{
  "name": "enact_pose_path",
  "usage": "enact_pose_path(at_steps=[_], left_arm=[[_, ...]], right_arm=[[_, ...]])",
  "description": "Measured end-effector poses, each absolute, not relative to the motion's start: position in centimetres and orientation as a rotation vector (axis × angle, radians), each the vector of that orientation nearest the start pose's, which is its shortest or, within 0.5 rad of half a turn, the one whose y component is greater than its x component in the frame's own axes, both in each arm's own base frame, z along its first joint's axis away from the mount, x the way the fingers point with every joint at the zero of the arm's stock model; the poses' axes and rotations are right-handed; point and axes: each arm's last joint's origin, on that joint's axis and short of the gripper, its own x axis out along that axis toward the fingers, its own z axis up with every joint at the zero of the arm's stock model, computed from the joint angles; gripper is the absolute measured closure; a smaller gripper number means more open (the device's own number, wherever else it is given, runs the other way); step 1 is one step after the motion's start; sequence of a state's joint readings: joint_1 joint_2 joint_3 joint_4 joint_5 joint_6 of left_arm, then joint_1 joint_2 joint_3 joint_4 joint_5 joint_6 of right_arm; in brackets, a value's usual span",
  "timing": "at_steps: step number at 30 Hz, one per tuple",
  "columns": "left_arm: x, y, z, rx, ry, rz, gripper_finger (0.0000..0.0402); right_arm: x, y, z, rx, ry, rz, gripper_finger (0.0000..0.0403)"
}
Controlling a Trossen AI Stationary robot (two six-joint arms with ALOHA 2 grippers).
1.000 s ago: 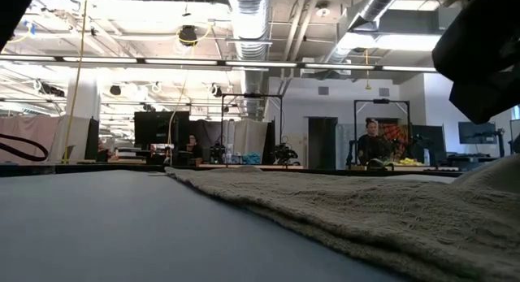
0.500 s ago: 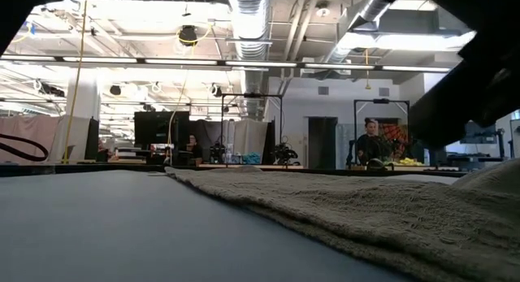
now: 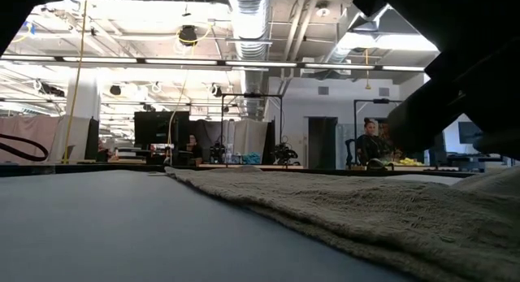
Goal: Roll towel into tight, uniform cylinder
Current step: Roll the gray towel
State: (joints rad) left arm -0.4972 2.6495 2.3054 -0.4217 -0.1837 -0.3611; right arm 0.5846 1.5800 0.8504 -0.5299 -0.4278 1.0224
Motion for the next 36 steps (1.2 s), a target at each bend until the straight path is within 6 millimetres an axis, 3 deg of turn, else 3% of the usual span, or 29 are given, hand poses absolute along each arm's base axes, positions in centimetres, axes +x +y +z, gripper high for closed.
enact_pose_path(at_steps=[8, 15, 20, 24, 31, 36], left_arm=[[50.5, -26.8, 13.5, -0.082, 0.776, -0.161, 0.0382], [50.5, -26.8, 13.5, -0.079, 0.787, -0.159, 0.0382], [50.2, -27.1, 13.5, -0.094, 0.794, -0.155, 0.0382], [50.2, -27.2, 13.5, -0.107, 0.796, -0.151, 0.0382], [50.2, -27.2, 13.5, -0.138, 0.800, -0.140, 0.0382], [50.2, -27.2, 13.5, -0.155, 0.801, -0.132, 0.0382]], right_arm=[[20.8, 15.8, 19.3, 0.647, 1.529, 0.231, 0.0202], [16.6, 18.1, 21.0, 0.287, 1.272, 0.219, 0.0187], [13.3, 20.2, 19.7, 0.099, 1.077, 0.102, 0.0193], [11.9, 21.4, 17.6, 0.029, 0.995, 0.047, 0.0197], [12.2, 22.8, 14.6, -0.012, 0.959, 0.016, 0.0208], [12.7, 23.5, 13.5, -0.044, 0.897, 0.016, 0.0227]])
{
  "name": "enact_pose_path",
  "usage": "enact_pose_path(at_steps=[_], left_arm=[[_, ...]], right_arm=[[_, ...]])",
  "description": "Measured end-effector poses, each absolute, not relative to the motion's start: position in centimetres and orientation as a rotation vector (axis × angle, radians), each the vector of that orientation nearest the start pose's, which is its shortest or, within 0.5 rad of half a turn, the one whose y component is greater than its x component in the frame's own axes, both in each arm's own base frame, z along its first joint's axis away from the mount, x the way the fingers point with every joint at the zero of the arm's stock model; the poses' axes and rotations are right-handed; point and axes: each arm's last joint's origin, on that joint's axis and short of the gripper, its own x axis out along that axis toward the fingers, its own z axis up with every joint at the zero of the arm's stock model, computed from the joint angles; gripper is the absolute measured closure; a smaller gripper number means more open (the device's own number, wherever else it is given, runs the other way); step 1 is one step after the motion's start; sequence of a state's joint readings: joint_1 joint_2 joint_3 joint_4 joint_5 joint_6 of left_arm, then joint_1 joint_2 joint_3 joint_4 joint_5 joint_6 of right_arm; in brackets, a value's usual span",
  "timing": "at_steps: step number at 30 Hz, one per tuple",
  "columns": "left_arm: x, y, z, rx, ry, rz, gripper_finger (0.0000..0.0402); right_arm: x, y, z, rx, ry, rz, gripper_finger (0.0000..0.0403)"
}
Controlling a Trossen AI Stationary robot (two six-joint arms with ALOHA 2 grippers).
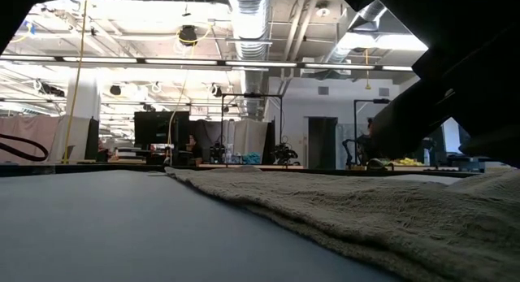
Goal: Roll towel into tight, uniform cylinder
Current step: Roll the gray towel
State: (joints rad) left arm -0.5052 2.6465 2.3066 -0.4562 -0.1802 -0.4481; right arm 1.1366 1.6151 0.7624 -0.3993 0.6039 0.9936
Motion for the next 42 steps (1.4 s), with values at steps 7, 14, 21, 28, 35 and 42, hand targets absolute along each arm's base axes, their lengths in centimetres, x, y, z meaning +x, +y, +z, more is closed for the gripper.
enact_pose_path(at_steps=[7, 14, 21, 28, 35, 42], left_arm=[[50.2, -27.1, 13.5, -0.165, 0.803, -0.128, 0.0382], [50.2, -27.1, 13.5, -0.170, 0.803, -0.125, 0.0382], [50.2, -27.2, 13.5, -0.183, 0.814, -0.148, 0.0382], [50.2, -27.2, 13.5, -0.191, 0.822, -0.167, 0.0381], [50.2, -27.1, 13.5, -0.208, 0.838, -0.203, 0.0381], [50.6, -26.5, 13.5, -0.237, 0.852, -0.234, 0.0381]], right_arm=[[12.4, 24.0, 13.4, -0.048, 0.866, 0.030, 0.0278], [11.5, 24.6, 13.4, -0.042, 0.884, 0.085, 0.0344], [11.3, 24.7, 13.3, 0.022, 0.988, 0.117, 0.0389], [12.2, 24.3, 13.5, 0.166, 1.119, 0.109, 0.0342], [11.9, 23.4, 16.5, 0.238, 1.153, 0.216, 0.0283], [11.6, 24.1, 18.6, 0.105, 0.862, 0.322, 0.0251]])
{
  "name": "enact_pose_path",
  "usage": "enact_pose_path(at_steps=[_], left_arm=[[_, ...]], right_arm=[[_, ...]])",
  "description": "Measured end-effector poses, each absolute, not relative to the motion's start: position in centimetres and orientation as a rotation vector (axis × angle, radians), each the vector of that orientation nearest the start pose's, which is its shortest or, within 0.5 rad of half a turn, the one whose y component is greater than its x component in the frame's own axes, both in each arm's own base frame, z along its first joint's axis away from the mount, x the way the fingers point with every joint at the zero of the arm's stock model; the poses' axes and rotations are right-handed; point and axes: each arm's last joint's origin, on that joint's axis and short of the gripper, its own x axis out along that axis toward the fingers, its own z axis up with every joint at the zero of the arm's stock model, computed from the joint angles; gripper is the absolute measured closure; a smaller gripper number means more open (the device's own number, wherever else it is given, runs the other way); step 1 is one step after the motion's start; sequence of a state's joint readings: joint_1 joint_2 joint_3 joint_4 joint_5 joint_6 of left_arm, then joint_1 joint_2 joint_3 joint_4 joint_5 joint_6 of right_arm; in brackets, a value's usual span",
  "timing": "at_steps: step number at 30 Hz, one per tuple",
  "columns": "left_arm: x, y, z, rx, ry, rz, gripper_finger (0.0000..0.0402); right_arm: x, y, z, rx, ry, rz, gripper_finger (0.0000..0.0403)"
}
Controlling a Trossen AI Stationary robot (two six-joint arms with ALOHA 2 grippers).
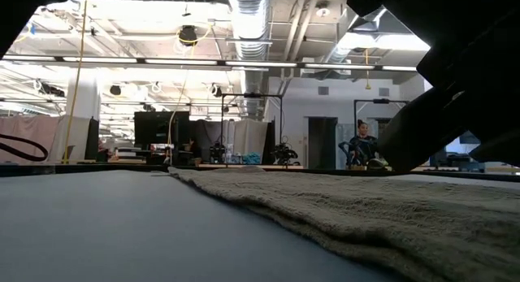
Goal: Roll towel into tight, uniform cylinder
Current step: Roll the gray towel
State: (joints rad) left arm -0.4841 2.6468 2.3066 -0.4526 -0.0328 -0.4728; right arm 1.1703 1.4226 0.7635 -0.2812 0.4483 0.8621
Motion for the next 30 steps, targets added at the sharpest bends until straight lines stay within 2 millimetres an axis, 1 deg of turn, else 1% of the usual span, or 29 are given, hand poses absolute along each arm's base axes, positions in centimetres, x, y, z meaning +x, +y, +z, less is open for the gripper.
enact_pose_path(at_steps=[2, 6, 12, 16, 19, 22, 25, 27, 30], left_arm=[[50.7, -26.4, 13.5, -0.239, 0.852, -0.234, 0.0382], [50.7, -26.3, 13.5, -0.240, 0.854, -0.242, 0.0382], [50.7, -26.3, 13.5, -0.242, 0.859, -0.251, 0.0382], [50.7, -26.3, 13.5, -0.243, 0.859, -0.252, 0.0382], [50.8, -26.2, 13.7, -0.238, 0.859, -0.256, 0.0382], [50.9, -26.3, 14.2, -0.226, 0.849, -0.269, 0.0382], [51.0, -26.3, 15.0, -0.217, 0.832, -0.281, 0.0382], [50.8, -26.2, 15.2, -0.212, 0.844, -0.275, 0.0382], [50.5, -26.0, 15.9, -0.189, 0.863, -0.263, 0.0382]], right_arm=[[11.5, 24.8, 18.1, -0.007, 0.810, 0.373, 0.0246], [11.9, 25.1, 16.7, -0.124, 0.796, 0.339, 0.0235], [12.8, 24.9, 14.7, -0.198, 0.841, 0.276, 0.0204], [13.0, 24.9, 14.2, -0.228, 0.851, 0.273, 0.0181], [13.0, 24.9, 13.6, -0.253, 0.877, 0.269, 0.0174], [13.0, 25.0, 12.7, -0.280, 0.899, 0.260, 0.0174], [13.1, 25.1, 12.1, -0.292, 0.904, 0.247, 0.0182], [13.1, 25.1, 11.8, -0.294, 0.910, 0.238, 0.0194], [13.2, 25.1, 11.8, -0.286, 0.920, 0.240, 0.0224]])
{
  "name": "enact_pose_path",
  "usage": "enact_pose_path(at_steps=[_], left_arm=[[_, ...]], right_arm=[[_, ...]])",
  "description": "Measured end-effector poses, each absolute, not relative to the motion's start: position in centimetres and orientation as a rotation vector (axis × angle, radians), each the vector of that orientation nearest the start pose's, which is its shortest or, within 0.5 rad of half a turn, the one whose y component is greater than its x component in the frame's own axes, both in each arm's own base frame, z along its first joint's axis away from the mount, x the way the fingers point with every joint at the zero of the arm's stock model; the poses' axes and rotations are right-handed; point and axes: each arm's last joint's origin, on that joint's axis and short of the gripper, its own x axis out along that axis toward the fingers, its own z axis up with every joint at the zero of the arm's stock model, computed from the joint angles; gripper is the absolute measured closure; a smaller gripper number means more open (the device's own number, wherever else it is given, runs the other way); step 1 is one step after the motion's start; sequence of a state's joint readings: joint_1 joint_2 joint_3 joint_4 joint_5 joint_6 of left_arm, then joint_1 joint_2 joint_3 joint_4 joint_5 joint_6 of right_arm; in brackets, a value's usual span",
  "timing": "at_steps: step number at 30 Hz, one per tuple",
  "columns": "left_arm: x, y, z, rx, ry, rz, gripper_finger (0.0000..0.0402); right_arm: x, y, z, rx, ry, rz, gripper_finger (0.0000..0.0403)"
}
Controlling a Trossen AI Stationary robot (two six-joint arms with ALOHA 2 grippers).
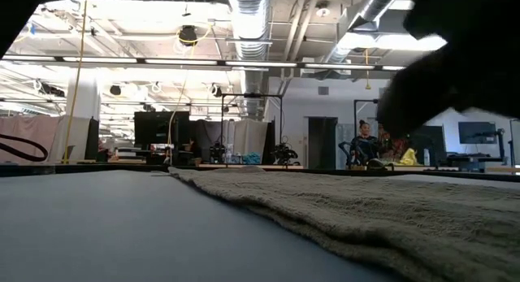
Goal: Roll towel into tight, uniform cylinder
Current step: Roll the gray towel
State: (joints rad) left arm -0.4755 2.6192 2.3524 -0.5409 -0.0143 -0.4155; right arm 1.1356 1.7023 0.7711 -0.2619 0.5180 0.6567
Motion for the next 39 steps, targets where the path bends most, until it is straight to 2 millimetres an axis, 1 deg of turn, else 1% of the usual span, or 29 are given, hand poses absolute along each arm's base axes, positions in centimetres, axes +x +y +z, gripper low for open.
enact_pose_path(at_steps=[3, 5, 8, 10, 13, 14, 16, 17, 18, 20, 22, 23, 25, 27, 29, 31, 33, 36, 39], left_arm=[[50.0, -25.9, 17.5, -0.140, 0.841, -0.239, 0.0382], [49.5, -25.9, 18.7, -0.103, 0.833, -0.190, 0.0382], [48.4, -26.3, 19.7, -0.040, 0.844, -0.111, 0.0382], [47.9, -27.2, 20.3, -0.003, 0.799, -0.102, 0.0382], [47.5, -29.6, 22.1, 0.016, 0.640, -0.204, 0.0382], [47.3, -30.4, 22.3, 0.023, 0.611, -0.240, 0.0382], [46.8, -31.8, 21.8, 0.042, 0.591, -0.291, 0.0385], [46.4, -32.4, 21.1, 0.077, 0.613, -0.313, 0.0387], [46.3, -32.9, 19.8, 0.111, 0.632, -0.324, 0.0389], [46.2, -33.4, 18.7, 0.184, 0.617, -0.334, 0.0389], [46.6, -33.8, 19.1, 0.226, 0.535, -0.354, 0.0388], [46.9, -33.8, 19.6, 0.211, 0.484, -0.356, 0.0388], [47.5, -33.3, 20.1, 0.186, 0.452, -0.369, 0.0390], [48.1, -32.5, 19.7, 0.173, 0.470, -0.374, 0.0396], [48.9, -31.2, 19.0, 0.178, 0.493, -0.350, 0.0400], [49.6, -30.2, 19.0, 0.164, 0.498, -0.374, 0.0400], [50.2, -29.2, 19.3, 0.106, 0.507, -0.420, 0.0400], [50.5, -28.3, 18.7, 0.040, 0.562, -0.479, 0.0400], [50.5, -28.2, 18.3, 0.021, 0.588, -0.530, 0.0400]], right_arm=[[13.3, 25.0, 11.8, -0.279, 0.939, 0.251, 0.0264], [13.4, 24.9, 11.8, -0.273, 0.949, 0.252, 0.0290], [13.6, 24.8, 11.8, -0.268, 0.962, 0.254, 0.0321], [13.8, 24.6, 11.8, -0.258, 0.972, 0.248, 0.0340], [14.2, 24.4, 11.7, -0.246, 0.986, 0.241, 0.0363], [14.4, 24.3, 11.7, -0.241, 0.993, 0.243, 0.0369], [14.6, 24.2, 11.7, -0.231, 1.011, 0.246, 0.0376], [14.7, 24.1, 11.7, -0.227, 1.015, 0.244, 0.0377], [14.8, 24.0, 11.7, -0.224, 1.017, 0.242, 0.0377], [14.9, 24.0, 11.7, -0.221, 1.026, 0.243, 0.0373], [15.0, 23.9, 11.7, -0.216, 1.027, 0.238, 0.0367], [15.1, 23.9, 11.8, -0.210, 1.030, 0.236, 0.0366], [15.2, 23.8, 11.8, -0.189, 1.031, 0.225, 0.0365], [15.3, 23.7, 11.7, -0.175, 1.037, 0.212, 0.0366], [15.3, 23.7, 11.7, -0.166, 1.037, 0.207, 0.0368], [15.3, 23.7, 11.7, -0.164, 1.037, 0.206, 0.0369], [15.3, 23.7, 11.8, -0.156, 1.038, 0.201, 0.0369], [15.4, 23.6, 11.8, -0.139, 1.042, 0.189, 0.0368], [15.6, 23.5, 11.8, -0.132, 1.045, 0.183, 0.0368]])
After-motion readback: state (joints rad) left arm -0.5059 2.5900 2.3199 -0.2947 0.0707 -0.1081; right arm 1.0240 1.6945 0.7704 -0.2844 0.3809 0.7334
